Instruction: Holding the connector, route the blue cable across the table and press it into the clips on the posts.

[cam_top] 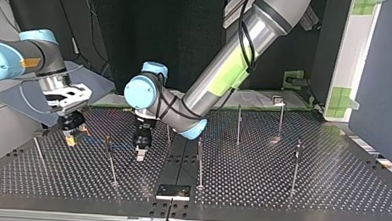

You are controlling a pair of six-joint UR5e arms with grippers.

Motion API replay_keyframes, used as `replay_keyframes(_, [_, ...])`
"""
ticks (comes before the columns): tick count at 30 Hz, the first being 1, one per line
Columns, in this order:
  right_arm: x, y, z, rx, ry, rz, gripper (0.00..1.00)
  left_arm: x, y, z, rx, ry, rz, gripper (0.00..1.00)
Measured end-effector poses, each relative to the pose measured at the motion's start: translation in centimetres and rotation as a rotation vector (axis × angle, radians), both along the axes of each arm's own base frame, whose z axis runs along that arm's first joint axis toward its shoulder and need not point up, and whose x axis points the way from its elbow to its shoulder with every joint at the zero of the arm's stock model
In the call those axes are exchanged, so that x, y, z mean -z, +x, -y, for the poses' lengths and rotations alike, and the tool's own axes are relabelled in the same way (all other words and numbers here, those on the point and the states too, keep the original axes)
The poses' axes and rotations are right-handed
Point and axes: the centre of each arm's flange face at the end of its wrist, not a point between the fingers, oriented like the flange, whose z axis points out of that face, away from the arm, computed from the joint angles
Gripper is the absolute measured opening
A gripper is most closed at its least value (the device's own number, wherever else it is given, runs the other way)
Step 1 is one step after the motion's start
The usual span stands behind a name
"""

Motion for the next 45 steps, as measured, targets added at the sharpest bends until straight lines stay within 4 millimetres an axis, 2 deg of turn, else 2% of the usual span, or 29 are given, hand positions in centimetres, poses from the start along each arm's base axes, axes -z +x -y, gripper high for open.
replay_keyframes(28, [0.0, 0.0, 0.0, 0.000, 0.000, 0.000, 0.00, 0.0, 0.0, 0.0, 0.001, 0.000, 0.000, 1.00])
replay_keyframes(31, [0.0, 0.0, 0.0, 0.000, 0.000, 0.000, 0.00, -0.5, -1.0, 0.6, 0.017, 0.004, 0.014, 1.00])
replay_keyframes(37, [0.0, 0.0, 0.0, 0.000, 0.000, 0.000, 0.00, -2.7, -4.8, 2.8, 0.091, -0.047, 0.054, 1.00])
replay_keyframes(42, [0.0, 0.0, 0.0, 0.000, 0.000, 0.000, 0.00, -4.6, -6.8, 2.8, 0.146, -0.112, 0.069, 1.00])
replay_keyframes(45, [0.0, 0.0, 0.0, 0.000, 0.000, 0.000, 0.00, -5.2, -7.6, 2.2, 0.158, -0.131, 0.054, 1.00])
